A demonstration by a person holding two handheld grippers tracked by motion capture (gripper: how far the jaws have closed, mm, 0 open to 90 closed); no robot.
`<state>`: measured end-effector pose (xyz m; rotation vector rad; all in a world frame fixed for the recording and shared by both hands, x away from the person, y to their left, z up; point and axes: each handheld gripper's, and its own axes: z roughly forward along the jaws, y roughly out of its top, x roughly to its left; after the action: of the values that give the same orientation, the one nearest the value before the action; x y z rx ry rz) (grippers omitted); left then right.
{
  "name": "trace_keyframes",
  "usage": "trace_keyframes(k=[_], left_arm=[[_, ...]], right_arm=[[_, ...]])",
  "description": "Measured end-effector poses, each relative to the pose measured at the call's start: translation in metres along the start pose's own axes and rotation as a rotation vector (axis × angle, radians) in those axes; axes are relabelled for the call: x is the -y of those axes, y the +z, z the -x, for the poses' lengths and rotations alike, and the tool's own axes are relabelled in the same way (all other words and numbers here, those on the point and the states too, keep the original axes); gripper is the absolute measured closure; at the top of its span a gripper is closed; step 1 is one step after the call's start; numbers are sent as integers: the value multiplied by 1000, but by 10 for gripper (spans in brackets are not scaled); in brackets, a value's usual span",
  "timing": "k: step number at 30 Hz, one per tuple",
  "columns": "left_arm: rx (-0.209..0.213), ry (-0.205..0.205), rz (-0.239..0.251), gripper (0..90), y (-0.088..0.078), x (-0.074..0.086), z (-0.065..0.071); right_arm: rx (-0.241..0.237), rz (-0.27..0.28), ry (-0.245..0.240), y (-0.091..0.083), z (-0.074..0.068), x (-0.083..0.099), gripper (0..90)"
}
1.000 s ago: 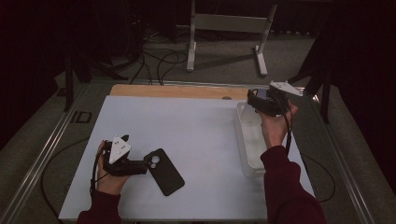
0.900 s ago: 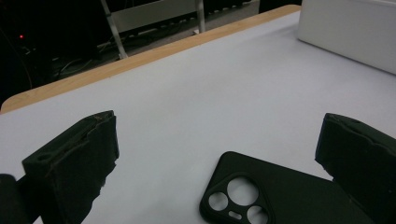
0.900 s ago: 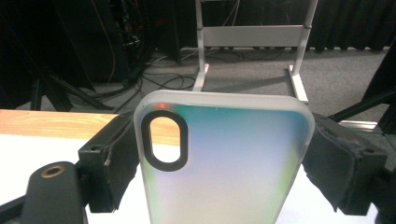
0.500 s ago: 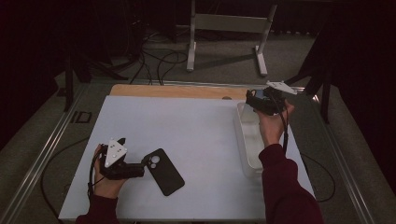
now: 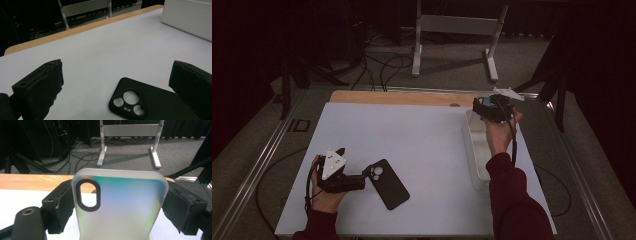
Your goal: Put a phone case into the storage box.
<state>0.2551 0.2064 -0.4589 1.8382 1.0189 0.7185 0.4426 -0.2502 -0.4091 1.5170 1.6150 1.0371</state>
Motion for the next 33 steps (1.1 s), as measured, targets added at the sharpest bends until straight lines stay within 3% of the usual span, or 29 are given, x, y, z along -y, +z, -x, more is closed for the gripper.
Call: trace_keyframes(k=[16,29,30,33], left_arm=[[4,-4,3,0,0,0,0],[8,-6,7,1,0,0,0],[8,-7,9,0,0,0,0],[8,-8,9,1,0,0,0]], right_arm=[[12,-44,-32,16,-4,7,165],[26,-77,-24,23,-3,11,165],[35,-106,-22,28,-5,15,164],[37,-109,-23,28,-5,16,165]])
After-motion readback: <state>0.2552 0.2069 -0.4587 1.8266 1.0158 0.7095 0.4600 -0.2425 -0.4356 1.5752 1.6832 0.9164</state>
